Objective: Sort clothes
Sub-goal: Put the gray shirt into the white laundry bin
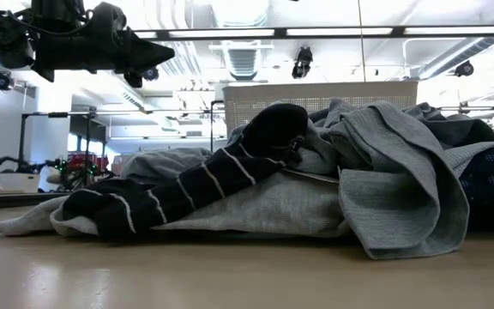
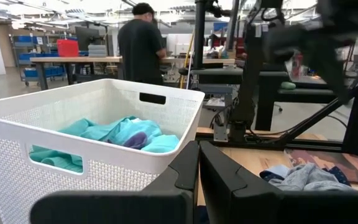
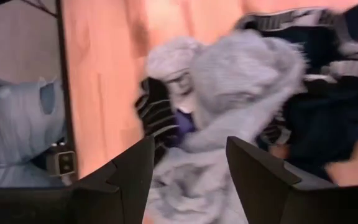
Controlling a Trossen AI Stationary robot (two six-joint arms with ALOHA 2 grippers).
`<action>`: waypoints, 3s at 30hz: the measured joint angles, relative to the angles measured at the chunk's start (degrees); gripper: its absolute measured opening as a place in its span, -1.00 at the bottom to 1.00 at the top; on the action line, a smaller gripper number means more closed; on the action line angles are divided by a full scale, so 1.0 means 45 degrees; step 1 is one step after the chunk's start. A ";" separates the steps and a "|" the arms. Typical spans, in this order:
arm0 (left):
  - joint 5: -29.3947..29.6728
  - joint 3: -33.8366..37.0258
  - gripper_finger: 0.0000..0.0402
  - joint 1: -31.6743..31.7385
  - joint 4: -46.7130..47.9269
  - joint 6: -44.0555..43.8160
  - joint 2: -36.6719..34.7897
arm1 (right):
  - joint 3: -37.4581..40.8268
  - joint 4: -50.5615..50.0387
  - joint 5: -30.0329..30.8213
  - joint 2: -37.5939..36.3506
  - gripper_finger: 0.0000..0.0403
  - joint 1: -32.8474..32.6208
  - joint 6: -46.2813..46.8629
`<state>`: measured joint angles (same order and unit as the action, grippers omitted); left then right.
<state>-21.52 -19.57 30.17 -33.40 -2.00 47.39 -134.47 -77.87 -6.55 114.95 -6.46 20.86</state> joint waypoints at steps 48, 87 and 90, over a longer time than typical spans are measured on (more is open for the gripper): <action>-0.0005 0.0000 -1.00 -0.0004 0.0009 -0.0014 0.0001 | 0.4764 0.2383 0.1462 0.3237 0.40 -0.0136 0.1735; -0.0005 0.0000 -1.00 -0.0005 0.0024 -0.0010 -0.0001 | -0.0112 -0.0663 0.5068 0.1054 -0.96 -0.0401 0.0458; -0.0005 0.0000 -1.00 -0.0004 0.0016 -0.0010 -0.0003 | -0.0116 -0.0427 0.5589 0.0725 -0.96 -0.0399 0.0399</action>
<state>-21.54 -19.57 30.16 -33.33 -2.04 47.37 -134.99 -79.79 18.60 118.21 -8.25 22.65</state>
